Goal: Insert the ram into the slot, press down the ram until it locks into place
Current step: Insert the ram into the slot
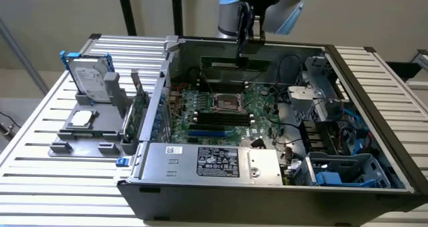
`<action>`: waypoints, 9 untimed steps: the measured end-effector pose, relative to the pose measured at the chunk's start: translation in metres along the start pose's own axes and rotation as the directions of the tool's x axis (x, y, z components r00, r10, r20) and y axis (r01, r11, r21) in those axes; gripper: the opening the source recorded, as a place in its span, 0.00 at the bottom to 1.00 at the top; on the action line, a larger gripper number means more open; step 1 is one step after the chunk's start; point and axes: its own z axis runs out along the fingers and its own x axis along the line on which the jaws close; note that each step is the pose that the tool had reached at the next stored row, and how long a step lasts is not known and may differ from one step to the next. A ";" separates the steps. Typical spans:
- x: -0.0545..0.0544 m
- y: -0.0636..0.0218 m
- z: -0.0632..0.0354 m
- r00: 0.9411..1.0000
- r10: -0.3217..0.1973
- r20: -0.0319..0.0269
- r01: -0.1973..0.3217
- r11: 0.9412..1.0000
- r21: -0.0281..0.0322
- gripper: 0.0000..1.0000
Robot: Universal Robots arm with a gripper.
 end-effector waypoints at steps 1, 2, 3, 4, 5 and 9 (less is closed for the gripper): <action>0.000 0.0000 0.0000 1.000 0.000 0.000 0.000 1.000 0.000 0.13; 0.000 0.0000 0.0000 1.000 0.000 0.000 0.000 1.000 0.000 0.13; 0.000 0.0000 0.0000 1.000 0.000 0.000 0.000 1.000 0.000 0.13; 0.000 0.0000 0.0000 1.000 0.000 0.000 0.000 1.000 0.000 0.13; 0.000 0.0000 0.0000 1.000 0.000 0.000 0.000 1.000 0.000 0.13; 0.000 0.0000 0.0000 1.000 0.000 0.000 0.000 1.000 0.000 0.13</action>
